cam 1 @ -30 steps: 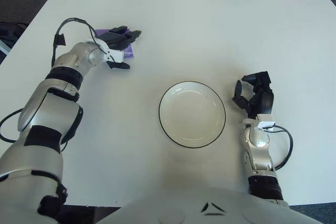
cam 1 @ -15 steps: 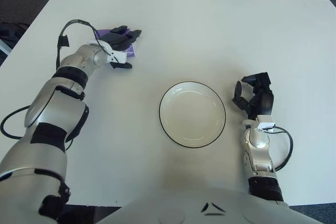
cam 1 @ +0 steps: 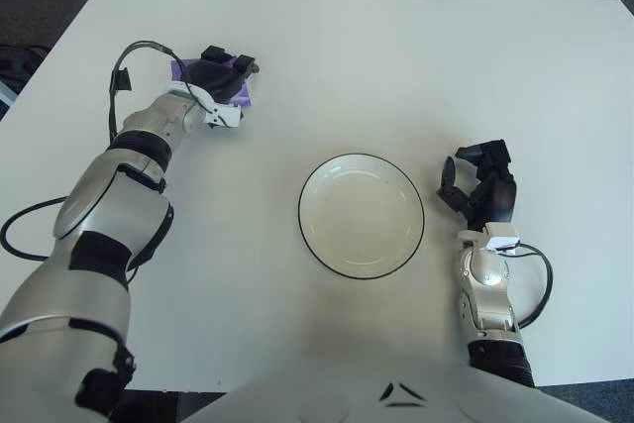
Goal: Put the tissue paper into the plate.
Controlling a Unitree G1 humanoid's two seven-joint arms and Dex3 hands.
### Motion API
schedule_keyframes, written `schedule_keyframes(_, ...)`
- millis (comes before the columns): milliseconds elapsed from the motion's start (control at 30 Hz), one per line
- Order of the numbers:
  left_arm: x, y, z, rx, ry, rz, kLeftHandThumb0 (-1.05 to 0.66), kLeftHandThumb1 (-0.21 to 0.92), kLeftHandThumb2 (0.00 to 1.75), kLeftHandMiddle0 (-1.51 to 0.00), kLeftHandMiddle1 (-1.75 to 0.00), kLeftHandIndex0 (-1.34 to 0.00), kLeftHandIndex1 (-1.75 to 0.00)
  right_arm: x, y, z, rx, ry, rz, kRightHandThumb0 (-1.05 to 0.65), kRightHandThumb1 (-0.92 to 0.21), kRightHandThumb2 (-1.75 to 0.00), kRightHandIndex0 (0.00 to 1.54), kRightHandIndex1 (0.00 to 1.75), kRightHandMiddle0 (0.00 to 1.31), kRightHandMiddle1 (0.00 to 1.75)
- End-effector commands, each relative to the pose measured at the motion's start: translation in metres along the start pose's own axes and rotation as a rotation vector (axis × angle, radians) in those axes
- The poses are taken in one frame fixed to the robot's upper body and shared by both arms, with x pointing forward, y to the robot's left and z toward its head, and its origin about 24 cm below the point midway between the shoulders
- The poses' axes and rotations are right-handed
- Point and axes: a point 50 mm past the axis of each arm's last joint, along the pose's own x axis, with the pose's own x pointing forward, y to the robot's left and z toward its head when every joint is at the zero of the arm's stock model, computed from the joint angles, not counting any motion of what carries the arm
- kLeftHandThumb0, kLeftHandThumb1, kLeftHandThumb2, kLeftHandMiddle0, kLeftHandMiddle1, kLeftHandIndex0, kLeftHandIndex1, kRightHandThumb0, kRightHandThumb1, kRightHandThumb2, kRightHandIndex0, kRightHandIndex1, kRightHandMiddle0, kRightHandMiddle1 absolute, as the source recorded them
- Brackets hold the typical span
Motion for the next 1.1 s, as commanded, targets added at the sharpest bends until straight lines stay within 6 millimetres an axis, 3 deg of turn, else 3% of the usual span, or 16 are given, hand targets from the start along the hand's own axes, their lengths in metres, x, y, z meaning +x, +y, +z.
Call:
schedule_keyframes(0,-0.025,-0.058,0.004,0.047,-0.001,-0.148,0.25,0.19,1.42,-0.61,-1.73,-0.29,-1.72,-0.031,-0.011,-0.034,-0.068,0.207,-0.011,-0.4,-0.6,-0.98,0.53,1.34,0.39,1.75)
schedule_keyframes(67,-0.026,-0.059,0.005,0.046,-0.002,-0.119,0.1,0.15,1.48,-0.71,-1.74,-0.45,-1.68,-0.031,-0.011,-0.033,-0.066,0.206,-0.01,-0.39,-0.61,-0.96,0.53,1.34,0.38,1.75)
schedule_keyframes(167,-0.027,-0.061,0.006,0.055,-0.004,-0.089,0.03,0.08,1.55,-0.78,-1.74,-0.58,-1.62,-0.031,-0.012,-0.033,-0.064,0.203,-0.009,-0.39,-0.62,-0.95,0.53,1.34,0.38,1.75)
schedule_keyframes(367,-0.029,-0.063,0.008,0.103,-0.016,-0.048,0.0,-0.01,1.64,-0.86,-1.75,-0.7,-1.58,-0.031,-0.012,-0.033,-0.07,0.2,-0.008,-0.39,-0.62,-0.94,0.54,1.35,0.37,1.75)
schedule_keyframes(600,-0.034,-0.069,0.009,0.124,-0.02,-0.005,0.0,-0.09,1.73,-0.92,-1.75,-0.74,-1.62,-0.03,-0.013,-0.033,-0.073,0.197,-0.001,-0.39,-0.61,-0.96,0.55,1.35,0.38,1.75)
schedule_keyframes(1067,-0.037,-0.07,0.011,0.093,-0.01,0.067,0.0,-0.04,1.71,-0.89,-1.7,-0.64,-1.74,-0.03,-0.014,-0.034,-0.071,0.204,0.003,-0.4,-0.58,-1.0,0.56,1.35,0.4,1.75)
